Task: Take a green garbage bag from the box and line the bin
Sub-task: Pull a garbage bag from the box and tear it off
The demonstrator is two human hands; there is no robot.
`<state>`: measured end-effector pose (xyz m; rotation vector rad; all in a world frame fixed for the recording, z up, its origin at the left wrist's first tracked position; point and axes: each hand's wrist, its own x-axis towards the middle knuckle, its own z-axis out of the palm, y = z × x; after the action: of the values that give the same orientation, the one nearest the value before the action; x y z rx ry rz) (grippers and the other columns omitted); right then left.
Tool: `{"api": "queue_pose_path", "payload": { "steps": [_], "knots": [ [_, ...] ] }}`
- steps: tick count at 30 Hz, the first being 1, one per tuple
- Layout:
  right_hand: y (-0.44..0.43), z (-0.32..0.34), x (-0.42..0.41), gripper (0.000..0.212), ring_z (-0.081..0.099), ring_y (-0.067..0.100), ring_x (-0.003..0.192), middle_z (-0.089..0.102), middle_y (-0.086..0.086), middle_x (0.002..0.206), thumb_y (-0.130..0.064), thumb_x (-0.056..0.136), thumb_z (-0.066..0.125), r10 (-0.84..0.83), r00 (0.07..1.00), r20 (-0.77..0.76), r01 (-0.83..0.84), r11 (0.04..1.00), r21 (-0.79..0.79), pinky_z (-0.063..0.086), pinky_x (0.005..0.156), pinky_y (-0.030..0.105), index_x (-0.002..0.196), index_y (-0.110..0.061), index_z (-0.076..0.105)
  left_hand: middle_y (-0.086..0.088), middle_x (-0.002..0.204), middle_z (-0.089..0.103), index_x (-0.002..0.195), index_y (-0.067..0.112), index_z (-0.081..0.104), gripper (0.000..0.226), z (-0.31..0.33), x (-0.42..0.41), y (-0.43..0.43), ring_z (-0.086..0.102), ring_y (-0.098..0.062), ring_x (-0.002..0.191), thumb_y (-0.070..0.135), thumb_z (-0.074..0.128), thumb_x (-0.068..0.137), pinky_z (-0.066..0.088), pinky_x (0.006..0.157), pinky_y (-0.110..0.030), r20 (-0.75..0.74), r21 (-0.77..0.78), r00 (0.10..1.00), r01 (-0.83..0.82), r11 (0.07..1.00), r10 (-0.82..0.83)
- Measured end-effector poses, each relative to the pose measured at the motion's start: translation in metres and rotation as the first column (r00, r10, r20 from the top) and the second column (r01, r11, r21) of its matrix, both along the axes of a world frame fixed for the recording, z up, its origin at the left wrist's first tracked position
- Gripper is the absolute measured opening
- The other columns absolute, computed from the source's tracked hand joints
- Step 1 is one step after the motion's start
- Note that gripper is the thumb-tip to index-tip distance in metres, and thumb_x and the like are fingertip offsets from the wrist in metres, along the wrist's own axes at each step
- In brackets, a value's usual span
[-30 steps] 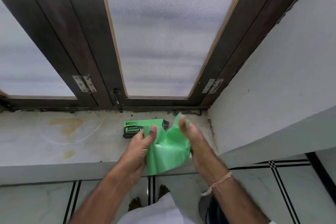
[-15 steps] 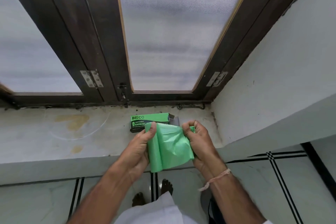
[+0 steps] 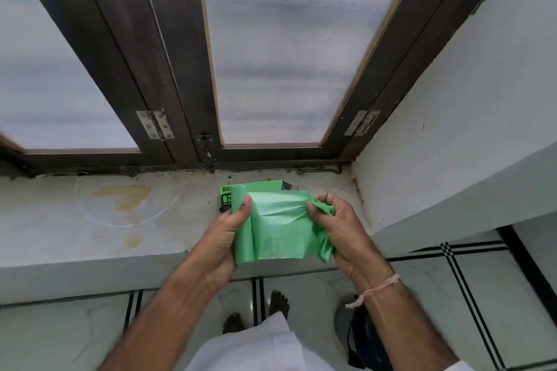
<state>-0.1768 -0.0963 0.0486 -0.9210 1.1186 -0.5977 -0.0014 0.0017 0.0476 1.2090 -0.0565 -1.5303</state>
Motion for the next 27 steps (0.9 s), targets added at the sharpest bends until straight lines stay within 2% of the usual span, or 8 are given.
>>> {"api": "queue_pose_path", "payload": {
  "steps": [3, 6, 9, 15, 18, 20, 23, 27],
  "knots": [
    [0.0, 0.001, 0.004, 0.02, 0.076, 0.017, 0.084, 0.077, 0.013, 0.106, -0.018, 0.106, 0.053, -0.022, 0.994, 0.11, 0.015, 0.998, 0.066, 0.065, 0.072, 0.032, 0.113, -0.011, 0.069, -0.012, 0.128, 0.075, 0.134, 0.011, 0.064, 0.044, 0.003, -0.005, 0.0, 0.072, -0.029, 0.118, 0.039, 0.055, 0.102, 0.058, 0.099, -0.05, -0.005, -0.04, 0.998, 0.064, 0.997, -0.064],
    [0.009, 0.005, 0.01, 0.048, 0.077, 0.028, 0.1, 0.078, 0.016, 0.114, -0.046, 0.102, 0.053, 0.158, 0.985, 0.072, -0.161, 0.986, 0.047, 0.064, 0.084, 0.042, 0.125, -0.007, 0.069, -0.013, 0.126, 0.075, 0.134, 0.011, 0.064, 0.041, 0.005, -0.013, -0.001, 0.073, -0.029, 0.116, 0.036, 0.055, 0.102, 0.06, 0.095, -0.047, 0.043, -0.064, 0.992, 0.123, 0.99, -0.12],
    [0.014, 0.004, 0.014, 0.039, 0.078, 0.027, 0.089, 0.08, 0.017, 0.104, -0.028, 0.087, 0.078, 0.178, 0.984, -0.023, -0.179, 0.984, -0.015, 0.064, 0.072, 0.034, 0.113, 0.0, 0.072, -0.015, 0.124, 0.076, 0.133, 0.01, 0.066, 0.046, 0.004, -0.011, -0.002, 0.073, -0.031, 0.116, 0.041, 0.059, 0.099, 0.058, 0.098, -0.05, 0.063, -0.057, 0.989, 0.135, 0.989, -0.131],
    [0.006, -0.003, 0.008, 0.006, 0.074, 0.028, 0.089, 0.077, 0.018, 0.101, -0.011, 0.095, 0.07, 0.038, 0.999, -0.01, -0.039, 0.999, -0.027, 0.065, 0.071, 0.036, 0.098, -0.006, 0.07, -0.012, 0.123, 0.077, 0.132, 0.012, 0.067, 0.047, 0.001, -0.005, -0.003, 0.074, -0.029, 0.113, 0.043, 0.06, 0.098, 0.059, 0.096, -0.05, 0.024, -0.01, 1.0, 0.011, 1.0, -0.011],
    [0.003, -0.003, 0.006, 0.021, 0.073, 0.023, 0.087, 0.079, 0.007, 0.096, -0.009, 0.103, 0.058, 0.031, 1.0, 0.001, -0.031, 0.998, -0.063, 0.064, 0.073, 0.034, 0.098, -0.017, 0.076, -0.01, 0.123, 0.077, 0.126, 0.013, 0.071, 0.042, 0.002, -0.006, -0.003, 0.074, -0.026, 0.113, 0.042, 0.055, 0.1, 0.06, 0.095, -0.048, 0.023, -0.054, 0.999, 0.043, 0.998, -0.042],
    [0.002, 0.002, 0.006, 0.024, 0.075, 0.023, 0.085, 0.08, 0.007, 0.095, -0.024, 0.106, 0.053, 0.027, 0.999, 0.022, -0.027, 1.0, -0.01, 0.064, 0.068, 0.031, 0.105, -0.016, 0.076, -0.01, 0.124, 0.077, 0.125, 0.013, 0.071, 0.042, 0.003, -0.008, -0.004, 0.074, -0.025, 0.113, 0.041, 0.054, 0.099, 0.057, 0.099, -0.049, 0.027, -0.07, 0.998, 0.056, 0.996, -0.054],
    [0.004, 0.007, 0.006, 0.042, 0.079, 0.026, 0.089, 0.081, 0.011, 0.1, -0.045, 0.09, 0.068, 0.133, 0.991, -0.031, -0.133, 0.991, -0.006, 0.064, 0.072, 0.034, 0.11, -0.009, 0.074, -0.014, 0.128, 0.074, 0.133, 0.01, 0.066, 0.052, 0.0, -0.008, -0.005, 0.072, -0.03, 0.118, 0.046, 0.055, 0.096, 0.057, 0.1, -0.05, 0.05, -0.077, 0.996, 0.083, 0.993, -0.08],
    [0.003, 0.003, 0.008, 0.029, 0.077, 0.024, 0.081, 0.081, 0.015, 0.095, -0.023, 0.087, 0.079, 0.078, 0.995, -0.054, -0.08, 0.996, -0.029, 0.064, 0.068, 0.033, 0.104, 0.0, 0.074, -0.014, 0.126, 0.075, 0.132, 0.009, 0.067, 0.053, -0.002, -0.007, -0.006, 0.072, -0.031, 0.117, 0.047, 0.058, 0.096, 0.058, 0.1, -0.051, 0.075, -0.052, 0.993, 0.096, 0.994, -0.092]
  ]
}}
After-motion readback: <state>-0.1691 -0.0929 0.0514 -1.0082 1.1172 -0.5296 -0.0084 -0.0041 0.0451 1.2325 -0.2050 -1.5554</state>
